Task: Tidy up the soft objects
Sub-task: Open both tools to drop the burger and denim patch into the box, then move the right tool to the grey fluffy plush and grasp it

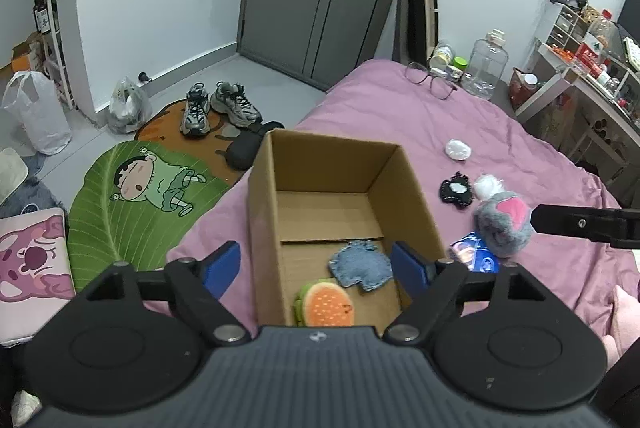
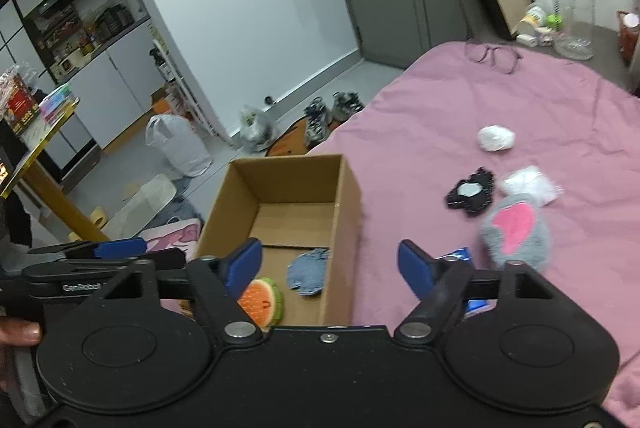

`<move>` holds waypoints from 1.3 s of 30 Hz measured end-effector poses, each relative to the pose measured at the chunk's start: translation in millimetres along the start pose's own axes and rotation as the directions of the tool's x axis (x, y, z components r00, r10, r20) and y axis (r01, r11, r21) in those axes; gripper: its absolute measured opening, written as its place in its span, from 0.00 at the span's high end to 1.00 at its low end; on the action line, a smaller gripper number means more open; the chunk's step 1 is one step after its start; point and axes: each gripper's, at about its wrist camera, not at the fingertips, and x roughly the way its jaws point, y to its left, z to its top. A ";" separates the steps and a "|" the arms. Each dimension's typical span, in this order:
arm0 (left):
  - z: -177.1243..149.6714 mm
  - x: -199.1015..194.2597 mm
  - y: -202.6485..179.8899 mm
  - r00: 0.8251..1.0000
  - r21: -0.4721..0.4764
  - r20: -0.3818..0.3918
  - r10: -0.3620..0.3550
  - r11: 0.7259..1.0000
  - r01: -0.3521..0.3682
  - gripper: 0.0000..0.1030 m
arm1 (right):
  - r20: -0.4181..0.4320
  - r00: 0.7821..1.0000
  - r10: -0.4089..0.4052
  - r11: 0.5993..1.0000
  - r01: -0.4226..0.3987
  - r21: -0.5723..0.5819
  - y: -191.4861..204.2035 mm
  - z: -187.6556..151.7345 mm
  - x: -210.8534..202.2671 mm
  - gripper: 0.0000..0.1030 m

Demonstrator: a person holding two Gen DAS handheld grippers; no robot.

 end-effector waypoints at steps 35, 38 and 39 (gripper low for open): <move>10.8 -29.8 -105.6 0.997 0.136 0.077 0.002 0.991 -0.013 0.00 | 0.069 0.996 -0.061 0.998 0.058 0.036 -67.1 -16.4 -50.8 0.00; 10.5 -25.0 -112.5 0.998 0.150 0.060 0.003 0.989 -0.012 0.00 | 0.061 0.996 -0.060 0.997 0.057 0.044 -75.0 -18.2 -50.4 0.00; 10.3 -23.3 -114.9 0.998 0.156 0.056 0.005 0.988 -0.014 0.00 | 0.059 0.997 -0.058 0.997 0.056 0.047 -78.1 -19.0 -50.4 0.00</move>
